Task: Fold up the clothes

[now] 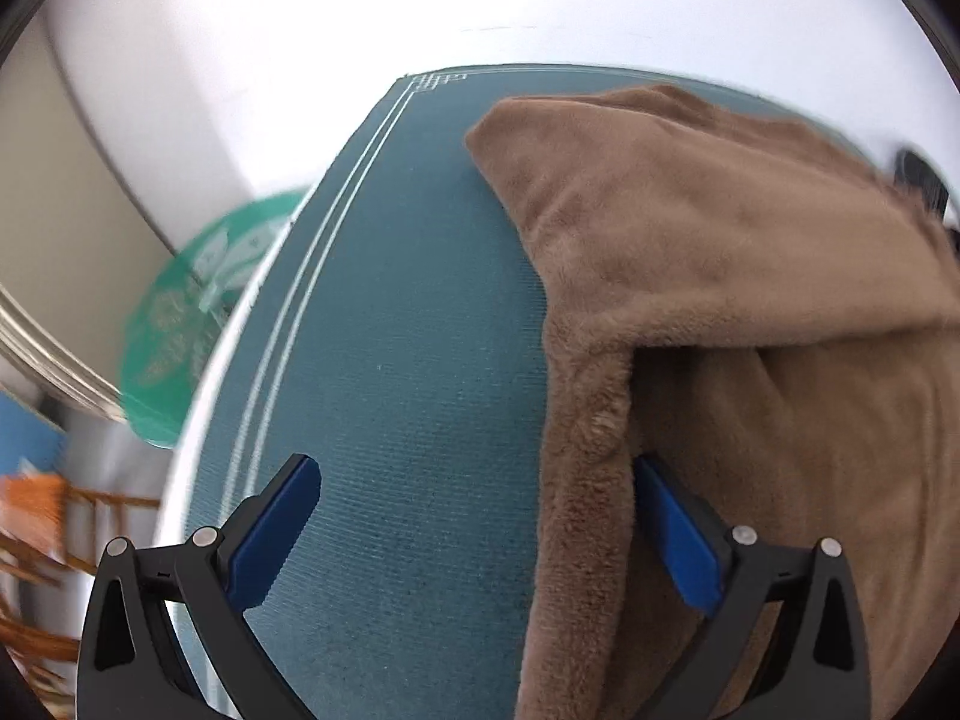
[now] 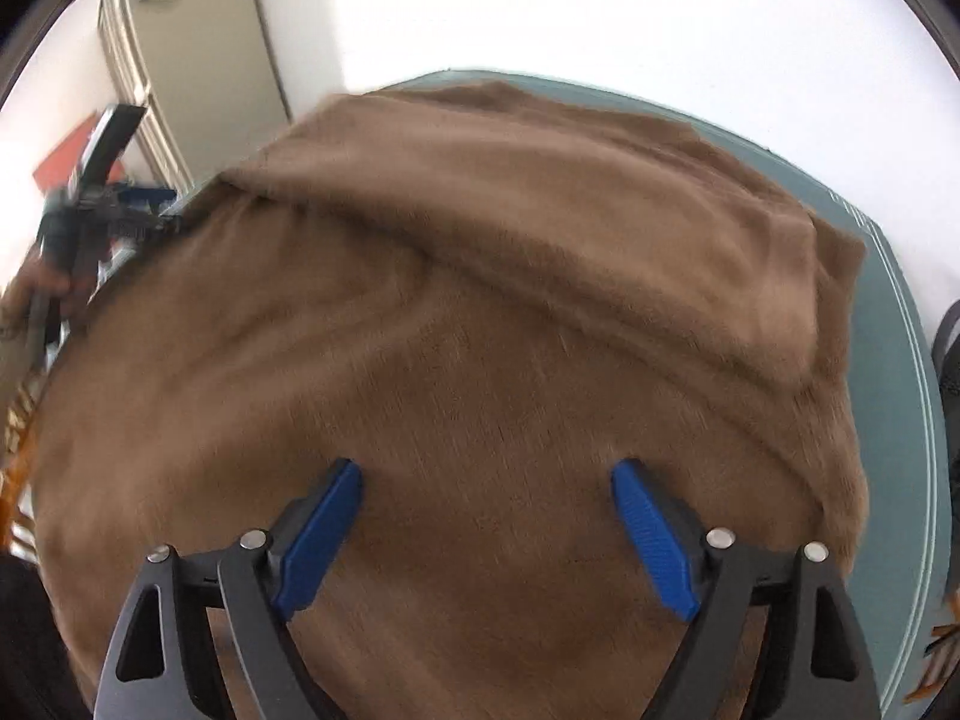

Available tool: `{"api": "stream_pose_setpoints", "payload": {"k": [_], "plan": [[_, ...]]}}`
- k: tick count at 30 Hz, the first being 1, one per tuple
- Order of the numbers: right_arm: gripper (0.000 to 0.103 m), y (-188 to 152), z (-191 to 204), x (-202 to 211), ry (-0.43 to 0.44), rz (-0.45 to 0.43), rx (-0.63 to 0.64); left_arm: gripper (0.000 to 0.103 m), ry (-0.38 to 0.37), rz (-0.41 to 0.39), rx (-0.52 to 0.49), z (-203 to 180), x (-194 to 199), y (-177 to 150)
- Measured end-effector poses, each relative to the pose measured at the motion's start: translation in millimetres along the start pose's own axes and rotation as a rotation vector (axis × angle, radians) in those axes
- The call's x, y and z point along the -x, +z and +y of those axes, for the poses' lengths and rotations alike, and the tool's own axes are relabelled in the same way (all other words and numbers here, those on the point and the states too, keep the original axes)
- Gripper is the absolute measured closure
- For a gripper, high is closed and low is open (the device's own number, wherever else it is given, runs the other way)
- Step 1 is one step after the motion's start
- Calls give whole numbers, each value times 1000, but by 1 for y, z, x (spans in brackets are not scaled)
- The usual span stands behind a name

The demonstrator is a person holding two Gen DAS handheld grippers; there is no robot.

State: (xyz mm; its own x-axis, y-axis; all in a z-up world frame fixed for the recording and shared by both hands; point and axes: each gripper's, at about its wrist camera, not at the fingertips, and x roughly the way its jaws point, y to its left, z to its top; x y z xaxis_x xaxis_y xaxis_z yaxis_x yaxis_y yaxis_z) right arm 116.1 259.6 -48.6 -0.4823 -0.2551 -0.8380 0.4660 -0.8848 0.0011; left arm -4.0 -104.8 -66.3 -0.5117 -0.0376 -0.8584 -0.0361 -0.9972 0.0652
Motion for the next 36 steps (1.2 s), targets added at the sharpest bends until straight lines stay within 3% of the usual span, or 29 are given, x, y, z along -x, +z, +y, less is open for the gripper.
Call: {"api": "stream_pose_setpoints", "payload": {"k": [3,5,7,11,15,18,21,29,36], "plan": [[14,-5,5,4,-26,6,-1,0,-30,34,71,12,-2,0],[14,-4,6,5,-38,22,-22,0,9,22,49,6,10,-4],[14,-5,8,16,-32,-3,-61,0,-6,-2,17,-3,29,-12],[14,-11,22,55,90,-97,-83,0,-108,-41,-61,-28,68,-36],[14,-33,55,54,184,-30,13,0,-132,-46,-162,-56,82,-61],[13,-54,80,42,91,27,141,0,-77,-4,-211,-72,68,-74],[13,-61,83,46,58,14,105,0,-93,-9,-176,-70,60,-81],[13,-93,62,126,49,-237,-44,0,-114,-43,-87,-60,79,-98],[13,-155,46,193,-6,-278,-106,0,-139,-63,-68,-57,87,-114]]}}
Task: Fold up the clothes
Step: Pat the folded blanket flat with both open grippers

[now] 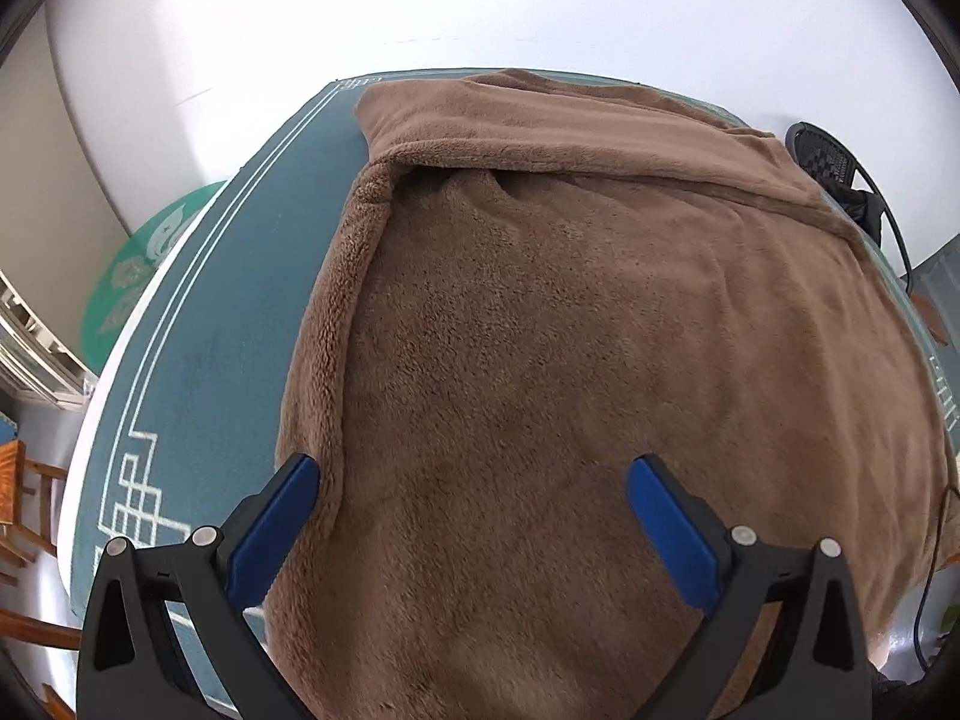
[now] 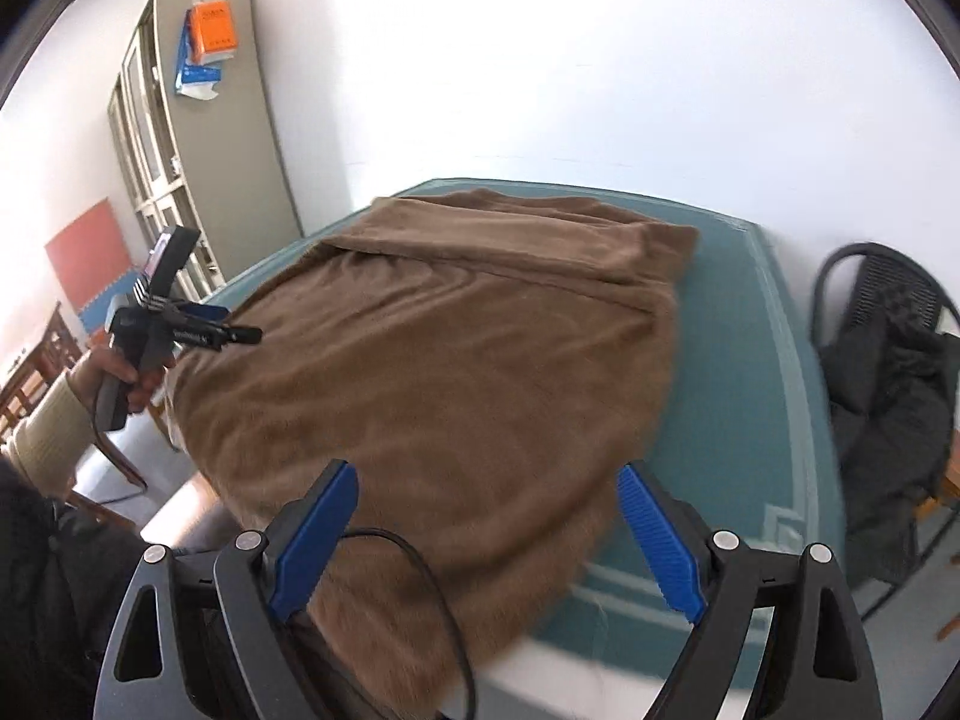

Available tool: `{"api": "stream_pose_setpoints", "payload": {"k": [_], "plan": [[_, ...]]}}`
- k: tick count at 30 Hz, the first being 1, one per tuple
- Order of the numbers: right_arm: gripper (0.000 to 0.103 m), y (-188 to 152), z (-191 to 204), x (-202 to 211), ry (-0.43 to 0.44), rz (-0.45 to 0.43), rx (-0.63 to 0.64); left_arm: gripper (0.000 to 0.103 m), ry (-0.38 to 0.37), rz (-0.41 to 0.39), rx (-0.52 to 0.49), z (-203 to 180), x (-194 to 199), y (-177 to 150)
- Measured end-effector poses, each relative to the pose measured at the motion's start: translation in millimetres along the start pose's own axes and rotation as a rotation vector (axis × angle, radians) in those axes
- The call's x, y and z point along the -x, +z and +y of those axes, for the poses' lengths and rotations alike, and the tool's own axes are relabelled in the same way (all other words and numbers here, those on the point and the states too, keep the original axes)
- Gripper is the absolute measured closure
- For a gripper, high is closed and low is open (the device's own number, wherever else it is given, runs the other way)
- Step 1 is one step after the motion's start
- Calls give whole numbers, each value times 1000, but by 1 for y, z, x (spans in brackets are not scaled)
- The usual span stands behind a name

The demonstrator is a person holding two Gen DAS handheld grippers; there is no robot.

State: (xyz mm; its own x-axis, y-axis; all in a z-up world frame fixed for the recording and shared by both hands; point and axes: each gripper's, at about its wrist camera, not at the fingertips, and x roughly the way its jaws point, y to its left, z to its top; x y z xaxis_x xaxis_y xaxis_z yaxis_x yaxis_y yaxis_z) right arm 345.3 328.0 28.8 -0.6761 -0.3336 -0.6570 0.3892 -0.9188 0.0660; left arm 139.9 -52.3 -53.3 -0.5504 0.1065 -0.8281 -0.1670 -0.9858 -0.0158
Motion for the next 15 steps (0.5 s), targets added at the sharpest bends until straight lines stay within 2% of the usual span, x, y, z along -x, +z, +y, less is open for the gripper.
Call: {"api": "stream_pose_setpoints", "payload": {"k": [6,10,15], "plan": [[13,-24,-20,47,24,-67,-132,0,-3,-10,-7,-10,2,-8],[13,-38,-15,33,21,-9,-137,0,-27,3,0,-16,-2,-12],[13,-50,-4,21,86,45,-104,0,-18,-1,-1,-16,1,-16]]}}
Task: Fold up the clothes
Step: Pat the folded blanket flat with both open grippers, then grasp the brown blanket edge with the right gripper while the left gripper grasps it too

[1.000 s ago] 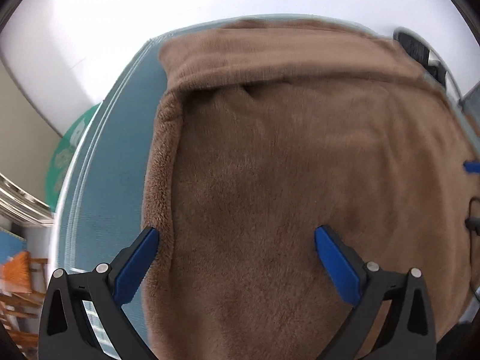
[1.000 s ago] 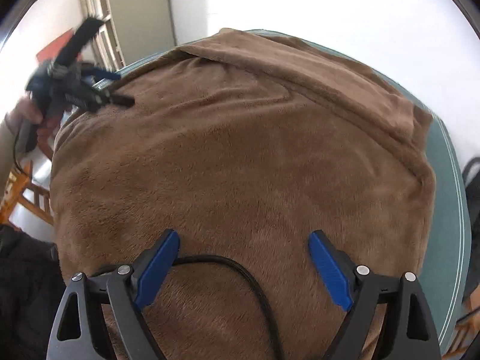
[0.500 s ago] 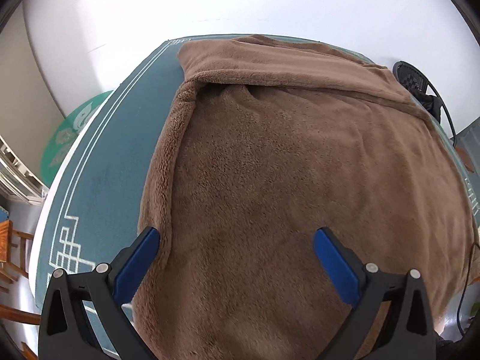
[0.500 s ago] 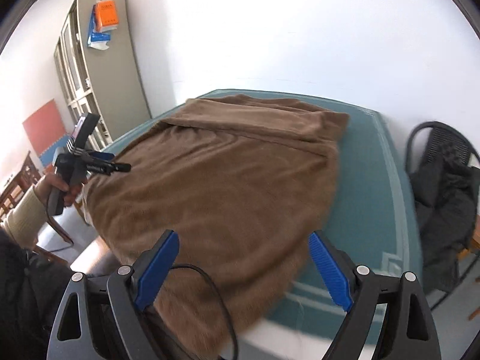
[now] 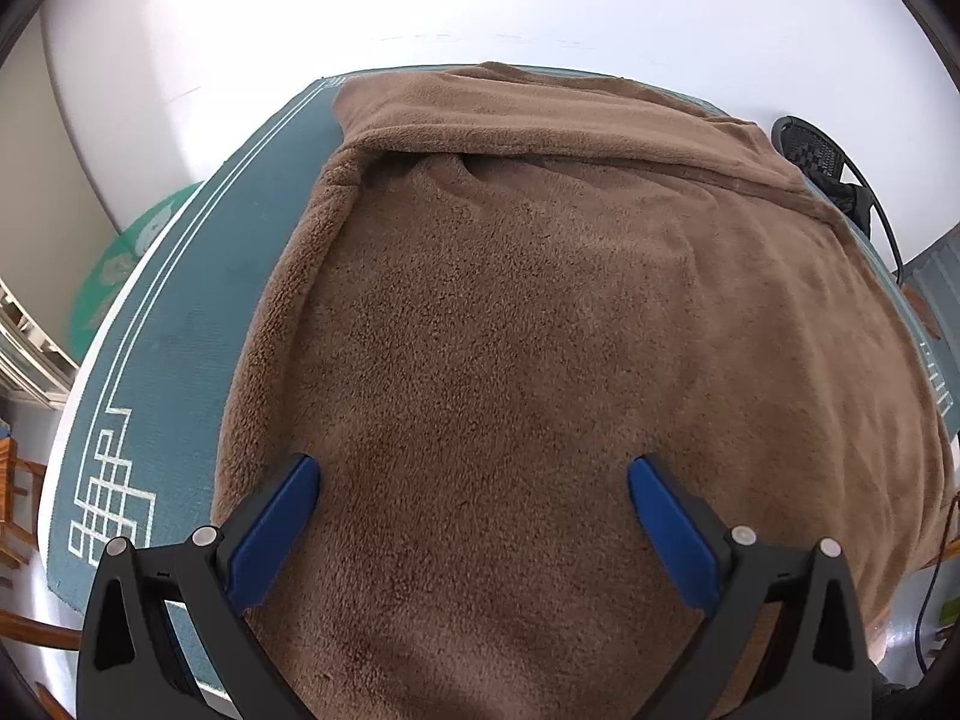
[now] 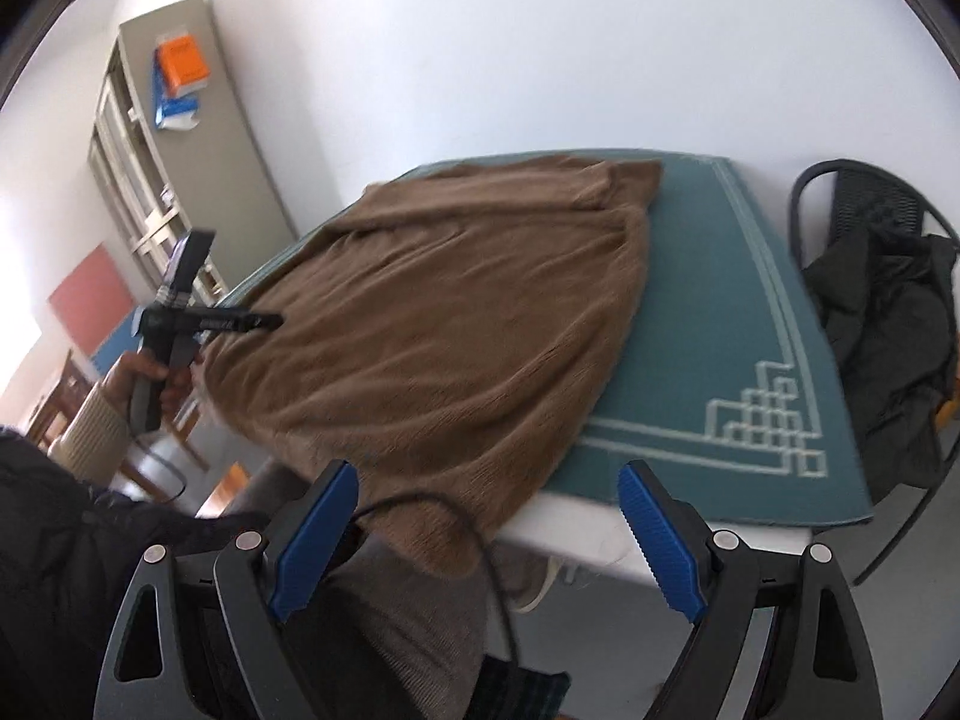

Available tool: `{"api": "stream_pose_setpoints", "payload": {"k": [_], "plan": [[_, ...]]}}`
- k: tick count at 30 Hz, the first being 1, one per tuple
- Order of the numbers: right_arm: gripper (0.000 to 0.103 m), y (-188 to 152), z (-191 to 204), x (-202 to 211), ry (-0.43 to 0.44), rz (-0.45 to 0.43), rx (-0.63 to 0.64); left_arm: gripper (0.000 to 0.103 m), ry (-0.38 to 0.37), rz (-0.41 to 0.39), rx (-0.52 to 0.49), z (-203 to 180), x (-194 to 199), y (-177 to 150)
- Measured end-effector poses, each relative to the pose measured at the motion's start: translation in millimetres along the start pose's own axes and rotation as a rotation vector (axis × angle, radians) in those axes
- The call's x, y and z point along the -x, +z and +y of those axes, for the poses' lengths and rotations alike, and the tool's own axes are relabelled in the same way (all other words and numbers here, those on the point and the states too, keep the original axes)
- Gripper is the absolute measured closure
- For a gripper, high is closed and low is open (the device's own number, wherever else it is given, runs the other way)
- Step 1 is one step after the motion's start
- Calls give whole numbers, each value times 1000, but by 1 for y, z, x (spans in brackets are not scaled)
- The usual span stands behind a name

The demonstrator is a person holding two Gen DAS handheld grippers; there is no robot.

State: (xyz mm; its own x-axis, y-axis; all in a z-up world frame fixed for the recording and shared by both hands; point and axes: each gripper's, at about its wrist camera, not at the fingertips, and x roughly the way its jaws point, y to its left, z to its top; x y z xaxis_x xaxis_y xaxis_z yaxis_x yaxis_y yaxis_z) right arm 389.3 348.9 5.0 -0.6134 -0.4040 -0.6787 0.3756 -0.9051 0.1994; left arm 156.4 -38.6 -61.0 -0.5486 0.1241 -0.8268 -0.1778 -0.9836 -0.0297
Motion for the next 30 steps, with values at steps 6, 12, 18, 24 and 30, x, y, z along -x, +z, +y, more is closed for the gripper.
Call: {"api": "stream_pose_setpoints", "payload": {"k": [6,12,18,24,30], "plan": [[13,7,-6,37,105,-134,-39,0,-11,-7,29,8,5,-4],[14,8,-2,-21,-110,39,-9,0,-16,-21,45,13,10,-12],[44,2,3,-64,-201,130,17,0,-18,-36,40,19,17,-19],[55,4,11,-74,-207,139,41,0,-19,-46,60,28,20,-25],[60,4,17,-74,-123,122,24,0,-19,-48,103,42,22,-30]]}}
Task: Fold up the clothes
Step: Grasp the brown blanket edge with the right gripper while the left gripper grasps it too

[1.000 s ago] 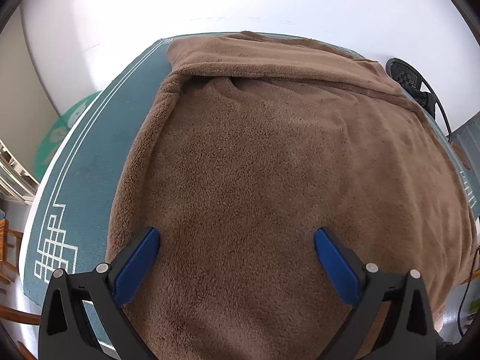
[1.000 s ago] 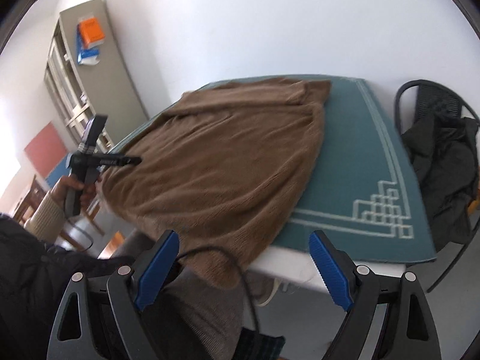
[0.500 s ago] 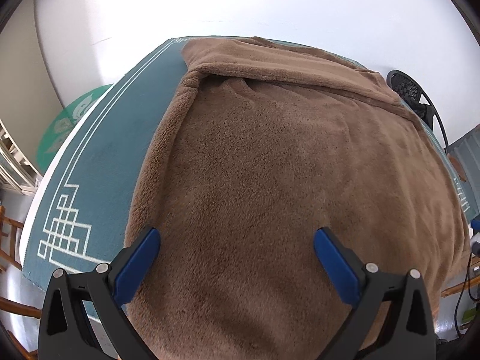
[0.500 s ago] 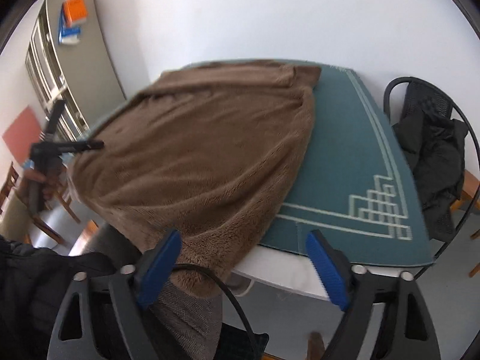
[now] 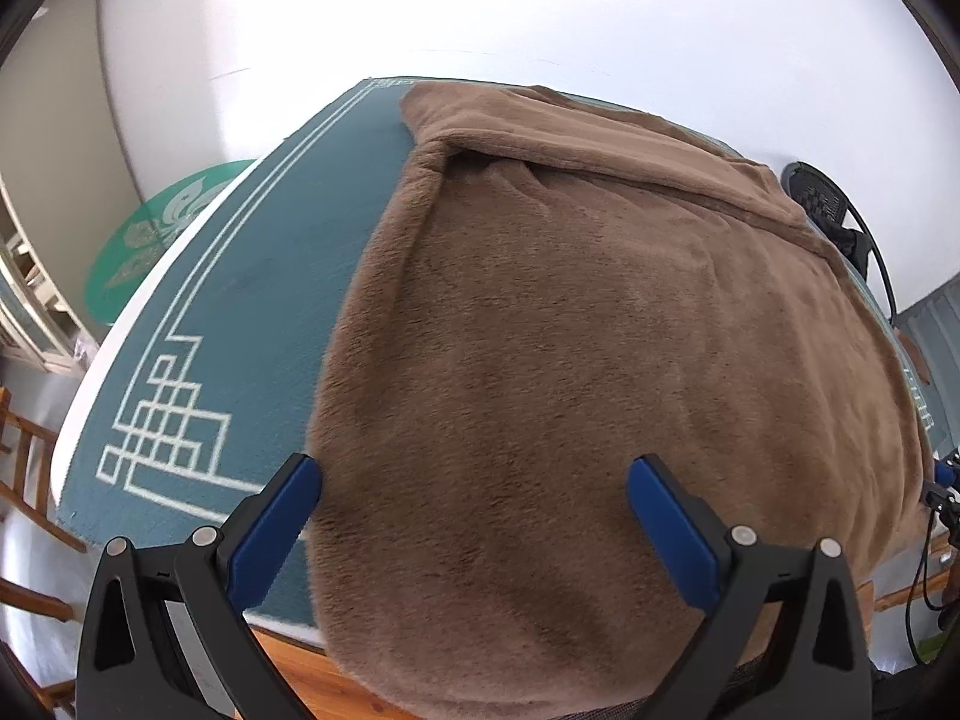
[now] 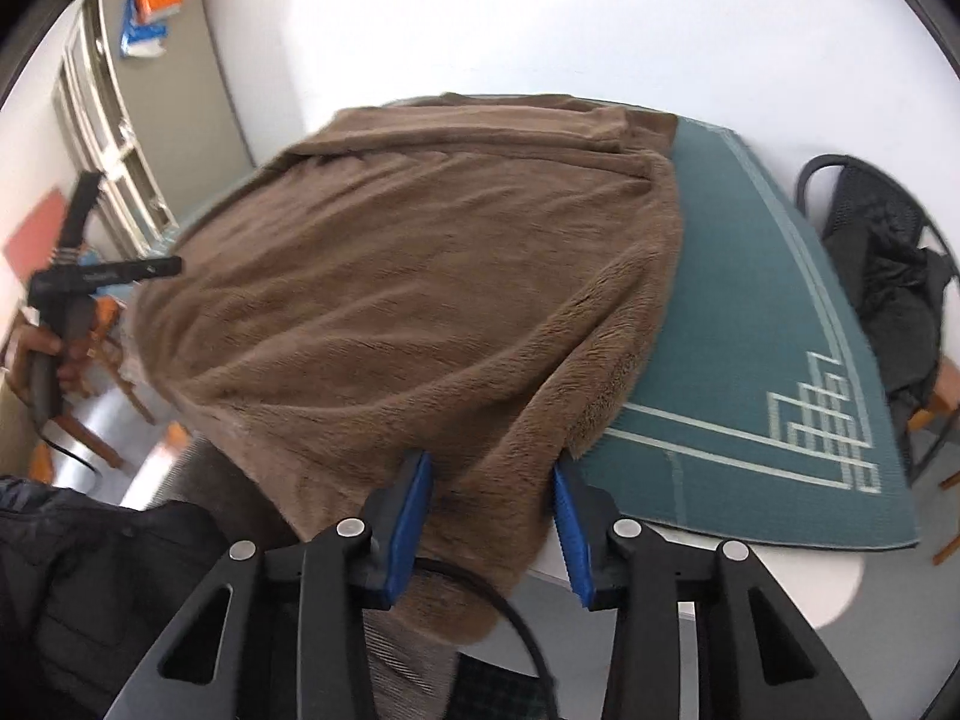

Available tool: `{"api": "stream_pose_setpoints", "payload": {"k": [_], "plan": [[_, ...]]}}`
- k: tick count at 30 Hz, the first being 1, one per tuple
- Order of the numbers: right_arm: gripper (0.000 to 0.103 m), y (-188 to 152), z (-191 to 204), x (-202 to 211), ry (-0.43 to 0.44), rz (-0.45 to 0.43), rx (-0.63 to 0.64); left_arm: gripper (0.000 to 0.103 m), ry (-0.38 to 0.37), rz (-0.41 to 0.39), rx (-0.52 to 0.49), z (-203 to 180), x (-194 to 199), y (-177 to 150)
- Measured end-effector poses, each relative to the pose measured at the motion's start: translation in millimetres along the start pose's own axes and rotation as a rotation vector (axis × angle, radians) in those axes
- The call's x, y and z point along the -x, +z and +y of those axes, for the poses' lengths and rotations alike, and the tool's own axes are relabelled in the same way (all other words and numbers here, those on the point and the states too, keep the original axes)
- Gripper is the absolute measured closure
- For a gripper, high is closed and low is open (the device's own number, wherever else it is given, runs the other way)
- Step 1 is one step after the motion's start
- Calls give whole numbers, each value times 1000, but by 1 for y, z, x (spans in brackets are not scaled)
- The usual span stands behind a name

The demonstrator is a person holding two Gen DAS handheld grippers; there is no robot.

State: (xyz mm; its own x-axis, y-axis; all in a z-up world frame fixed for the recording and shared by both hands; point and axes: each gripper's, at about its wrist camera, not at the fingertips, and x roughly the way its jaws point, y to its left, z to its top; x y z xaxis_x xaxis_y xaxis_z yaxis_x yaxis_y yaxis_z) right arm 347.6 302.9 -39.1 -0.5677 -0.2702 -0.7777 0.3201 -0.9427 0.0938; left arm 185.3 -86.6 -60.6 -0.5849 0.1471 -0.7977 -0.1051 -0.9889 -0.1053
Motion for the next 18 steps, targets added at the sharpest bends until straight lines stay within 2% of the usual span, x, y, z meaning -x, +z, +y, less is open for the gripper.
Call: {"api": "stream_pose_setpoints", "payload": {"k": [3,8,14,18], "plan": [[60,2,-3,-3,19,2,-20,0,-2,7,32,11,2,-4],[60,5,4,-9,-76,9,18,0,-27,16,85,33,12,-13],[60,5,2,-10,-62,4,1,0,-94,31,147,49,24,-22],[60,5,3,-10,-66,4,2,0,-119,28,146,45,27,-27]]}}
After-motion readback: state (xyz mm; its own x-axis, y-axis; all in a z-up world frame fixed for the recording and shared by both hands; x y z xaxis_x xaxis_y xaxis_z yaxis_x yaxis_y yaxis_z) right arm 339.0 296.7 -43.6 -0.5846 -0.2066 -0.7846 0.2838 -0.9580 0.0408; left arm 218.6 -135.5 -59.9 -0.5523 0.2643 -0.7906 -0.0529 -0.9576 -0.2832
